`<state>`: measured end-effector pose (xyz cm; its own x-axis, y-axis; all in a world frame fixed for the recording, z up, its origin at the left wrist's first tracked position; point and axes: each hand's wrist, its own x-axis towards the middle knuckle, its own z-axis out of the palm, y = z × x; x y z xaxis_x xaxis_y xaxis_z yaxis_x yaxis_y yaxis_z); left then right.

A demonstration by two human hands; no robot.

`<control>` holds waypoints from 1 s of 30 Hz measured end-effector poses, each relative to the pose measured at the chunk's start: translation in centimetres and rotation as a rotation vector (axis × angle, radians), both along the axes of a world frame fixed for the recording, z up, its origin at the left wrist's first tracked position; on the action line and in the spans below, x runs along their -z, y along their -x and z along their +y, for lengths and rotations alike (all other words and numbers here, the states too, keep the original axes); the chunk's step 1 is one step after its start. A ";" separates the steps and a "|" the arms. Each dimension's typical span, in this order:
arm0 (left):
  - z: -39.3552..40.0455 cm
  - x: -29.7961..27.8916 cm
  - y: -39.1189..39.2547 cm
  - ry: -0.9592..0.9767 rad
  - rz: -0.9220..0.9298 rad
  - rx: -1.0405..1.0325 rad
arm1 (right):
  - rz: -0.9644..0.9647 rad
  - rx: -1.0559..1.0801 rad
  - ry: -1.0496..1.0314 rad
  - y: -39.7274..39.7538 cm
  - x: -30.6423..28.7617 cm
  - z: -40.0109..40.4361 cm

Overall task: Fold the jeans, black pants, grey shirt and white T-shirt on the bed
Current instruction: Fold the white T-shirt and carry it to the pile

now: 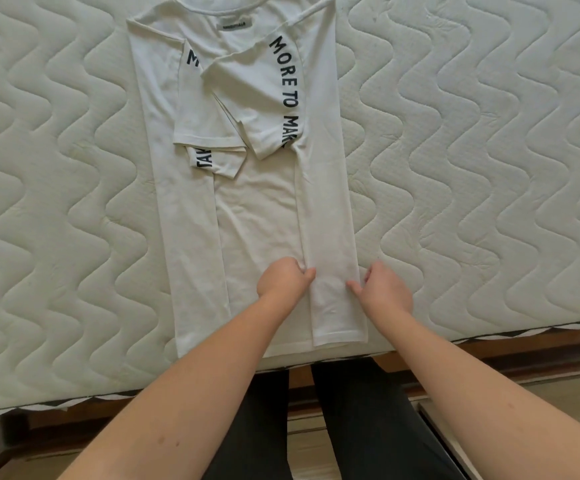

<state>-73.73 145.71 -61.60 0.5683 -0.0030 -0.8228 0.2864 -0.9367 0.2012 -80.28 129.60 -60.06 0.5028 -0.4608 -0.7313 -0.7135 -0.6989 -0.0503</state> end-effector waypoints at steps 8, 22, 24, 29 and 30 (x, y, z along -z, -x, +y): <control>2.6 -1.7 -12.4 0.298 -0.502 -0.296 | -0.392 -0.069 -0.160 -10.3 -0.9 0.2; 4.1 0.4 -32.3 -0.076 -0.572 -0.139 | -0.507 -0.555 -0.258 -22.9 0.4 5.6; 4.1 0.5 -33.6 -0.135 -0.554 -0.117 | -0.486 -0.574 -0.276 -23.7 0.9 6.7; 4.0 -0.3 -34.9 -0.030 -0.672 -0.021 | -0.440 -0.729 -0.211 -24.2 2.3 7.1; 3.7 -0.8 -34.5 0.029 -0.724 0.010 | -0.457 -0.721 -0.224 -24.4 2.4 6.9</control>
